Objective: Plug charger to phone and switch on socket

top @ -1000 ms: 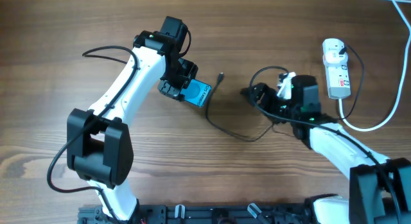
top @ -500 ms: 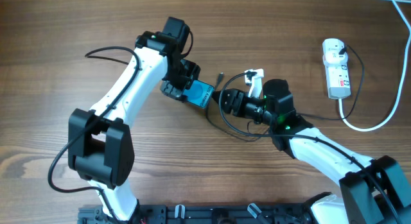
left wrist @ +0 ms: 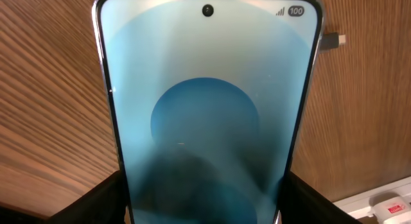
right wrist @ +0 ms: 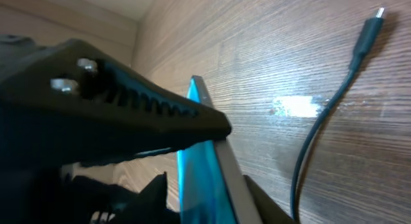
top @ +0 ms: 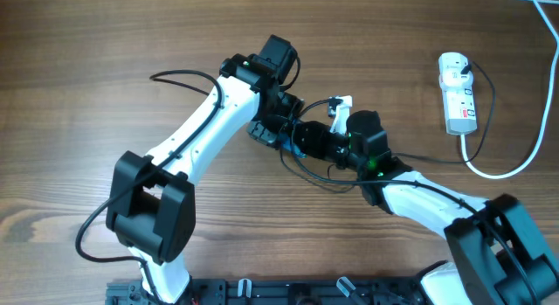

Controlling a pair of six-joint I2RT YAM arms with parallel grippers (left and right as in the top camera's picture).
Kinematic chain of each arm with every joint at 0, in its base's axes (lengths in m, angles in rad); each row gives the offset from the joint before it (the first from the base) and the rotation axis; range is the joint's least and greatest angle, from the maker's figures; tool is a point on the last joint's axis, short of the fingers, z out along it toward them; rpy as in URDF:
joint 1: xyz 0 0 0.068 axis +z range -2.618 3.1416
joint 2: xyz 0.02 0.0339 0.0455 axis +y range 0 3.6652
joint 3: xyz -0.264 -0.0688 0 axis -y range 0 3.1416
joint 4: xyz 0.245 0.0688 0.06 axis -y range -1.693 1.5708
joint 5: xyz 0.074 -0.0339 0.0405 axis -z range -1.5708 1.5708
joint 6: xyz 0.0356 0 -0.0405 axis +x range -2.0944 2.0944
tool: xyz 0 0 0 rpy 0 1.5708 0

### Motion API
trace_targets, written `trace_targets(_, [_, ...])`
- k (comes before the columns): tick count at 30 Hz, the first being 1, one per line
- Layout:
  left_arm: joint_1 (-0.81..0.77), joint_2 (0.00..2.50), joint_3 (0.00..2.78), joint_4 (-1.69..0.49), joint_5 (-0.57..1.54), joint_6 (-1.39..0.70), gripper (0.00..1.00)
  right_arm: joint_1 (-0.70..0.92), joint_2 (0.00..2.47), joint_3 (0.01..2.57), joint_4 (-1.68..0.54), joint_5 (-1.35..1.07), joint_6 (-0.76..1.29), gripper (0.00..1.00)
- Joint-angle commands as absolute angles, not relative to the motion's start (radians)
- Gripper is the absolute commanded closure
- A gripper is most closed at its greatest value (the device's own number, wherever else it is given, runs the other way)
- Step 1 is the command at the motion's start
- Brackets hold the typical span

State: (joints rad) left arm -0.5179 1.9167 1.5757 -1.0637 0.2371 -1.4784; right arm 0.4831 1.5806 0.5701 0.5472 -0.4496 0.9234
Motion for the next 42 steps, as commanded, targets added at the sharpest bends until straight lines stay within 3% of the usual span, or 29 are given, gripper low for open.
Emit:
trace_targets(1, [-0.526, 1.887, 1.576, -1.062, 0.245, -1.501, 0.96, 0.488, 1.616, 0.579, 0.554, -0.426, 0.95, 0.65])
trace_targets(16, [-0.527, 1.887, 1.576, -1.062, 0.245, -1.5, 0.96, 0.496, 1.65, 0.579, 0.685, -0.501, 1.038, 0.67])
trace_targets(22, [-0.526, 1.887, 1.576, -1.062, 0.245, -1.5, 0.96, 0.496, 1.65, 0.579, 0.714, -0.525, 1.049, 0.73])
trace_targets(31, [-0.526, 1.887, 1.576, -1.062, 0.245, -1.501, 0.96, 0.496, 1.651, 0.579, 0.673, -0.518, 1.05, 0.96])
trace_targets(42, [-0.526, 1.887, 1.576, -1.063, 0.245, -1.5, 0.93, 0.496, 1.65, 0.579, 0.811, -0.59, 1.133, 0.96])
